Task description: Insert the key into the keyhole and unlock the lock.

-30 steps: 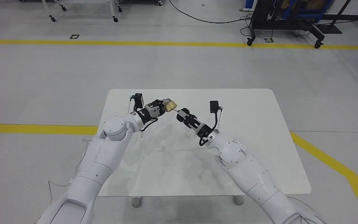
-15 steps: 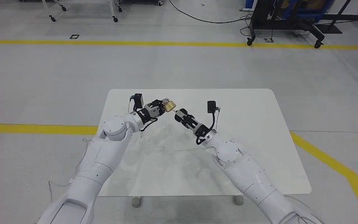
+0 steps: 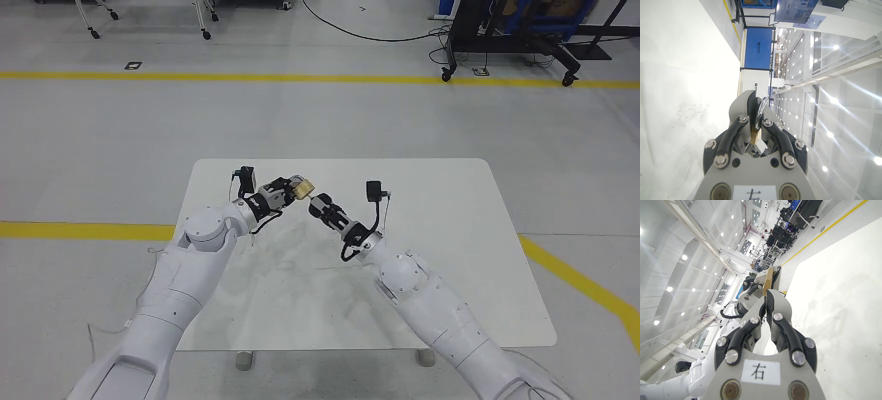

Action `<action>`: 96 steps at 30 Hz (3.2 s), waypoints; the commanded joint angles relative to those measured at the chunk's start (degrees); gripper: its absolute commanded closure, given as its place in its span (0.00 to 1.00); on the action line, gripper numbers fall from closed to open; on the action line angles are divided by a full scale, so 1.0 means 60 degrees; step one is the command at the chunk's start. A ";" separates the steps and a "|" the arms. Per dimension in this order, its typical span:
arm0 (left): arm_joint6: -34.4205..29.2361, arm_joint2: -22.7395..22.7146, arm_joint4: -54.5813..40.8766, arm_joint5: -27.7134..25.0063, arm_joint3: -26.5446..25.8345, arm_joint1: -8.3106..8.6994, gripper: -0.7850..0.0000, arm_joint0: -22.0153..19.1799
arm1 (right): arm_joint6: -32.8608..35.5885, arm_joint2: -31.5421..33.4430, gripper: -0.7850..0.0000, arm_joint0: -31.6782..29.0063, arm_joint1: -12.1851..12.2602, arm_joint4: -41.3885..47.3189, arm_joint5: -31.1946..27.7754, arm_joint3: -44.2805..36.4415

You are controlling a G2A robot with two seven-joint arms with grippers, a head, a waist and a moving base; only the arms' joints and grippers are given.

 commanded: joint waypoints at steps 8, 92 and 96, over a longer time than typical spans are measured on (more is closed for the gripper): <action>-0.0170 0.0014 0.0151 -0.0037 -0.0098 -0.0020 1.00 0.0025 | -0.0217 0.0077 1.00 0.0089 -0.0107 -0.0244 0.0196 0.0094; -0.2976 -0.0024 -0.2981 0.2447 0.2792 -0.0577 1.00 -0.1097 | 0.2154 0.1753 0.00 -0.0909 0.0120 -0.0403 -0.0675 -0.1730; -0.2854 -0.0069 -0.2847 0.2260 0.2632 -0.0552 1.00 -0.1022 | 0.2154 0.1753 0.00 -0.0909 0.0120 -0.0403 -0.0675 -0.1730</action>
